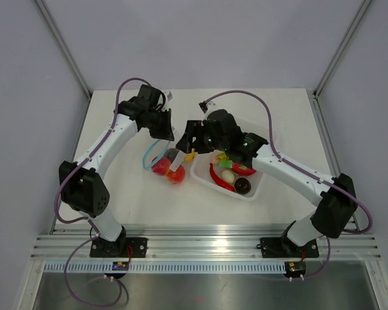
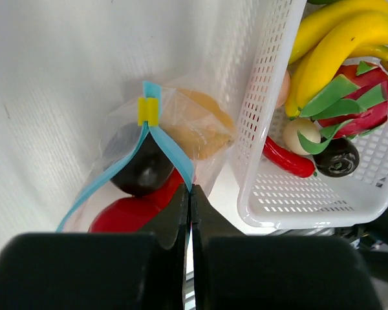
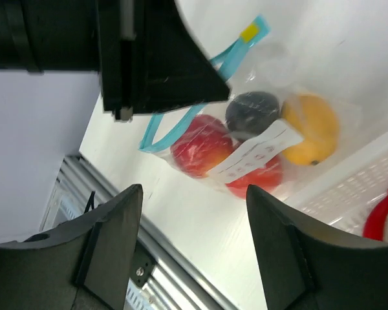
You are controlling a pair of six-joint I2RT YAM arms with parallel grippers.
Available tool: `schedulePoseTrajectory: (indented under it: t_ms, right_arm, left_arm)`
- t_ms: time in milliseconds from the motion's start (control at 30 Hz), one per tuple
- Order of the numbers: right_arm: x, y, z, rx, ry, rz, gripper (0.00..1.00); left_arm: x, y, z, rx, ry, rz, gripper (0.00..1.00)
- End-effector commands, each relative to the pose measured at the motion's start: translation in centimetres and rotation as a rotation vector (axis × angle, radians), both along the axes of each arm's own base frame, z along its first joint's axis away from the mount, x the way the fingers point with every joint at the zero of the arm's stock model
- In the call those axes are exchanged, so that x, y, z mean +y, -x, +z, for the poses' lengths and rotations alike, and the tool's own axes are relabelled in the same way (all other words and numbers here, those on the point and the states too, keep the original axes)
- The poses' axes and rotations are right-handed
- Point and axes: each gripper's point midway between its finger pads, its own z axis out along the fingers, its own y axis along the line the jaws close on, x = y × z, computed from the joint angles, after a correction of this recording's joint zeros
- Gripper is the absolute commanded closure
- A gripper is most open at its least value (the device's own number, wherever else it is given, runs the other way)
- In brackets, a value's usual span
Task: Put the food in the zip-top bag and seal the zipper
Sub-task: Adjust the zipper food storage bag at the center of the board.
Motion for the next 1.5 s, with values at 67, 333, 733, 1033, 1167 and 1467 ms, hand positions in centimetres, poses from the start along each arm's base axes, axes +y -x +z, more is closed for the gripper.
schedulePoseTrajectory:
  t_ms: [67,333,733,1033,1167,1467]
  right_arm:
    - [-2.8,-2.9,2.1,-0.14,-0.065,0.072,0.27]
    - [-3.3,-3.8,1.5,-0.356,0.021,0.223,0.29]
    - [-0.6,-5.1,0.1,-0.505,0.11,0.521,0.29]
    - [-0.5,-5.2,1.3,-0.561,-0.007,0.748,0.26]
    - [0.3,-4.9,1.2,-0.491,-0.059,0.854,0.23]
    - [1.9,-5.0,0.8,-0.434,-0.154,0.904,0.22]
  left_arm:
    - [0.2,0.3,4.2,-0.182,-0.008,-0.167,1.0]
    - [0.0,2.1,6.3,-0.297,0.023,-0.294,1.0]
    - [-0.5,3.7,6.6,-0.303,0.067,-0.359,1.0]
    - [0.0,4.9,6.5,-0.342,0.05,-0.416,1.0]
    - [0.3,5.0,6.5,-0.35,0.04,-0.419,1.0]
    - [0.2,5.1,6.8,-0.357,0.041,-0.429,1.0]
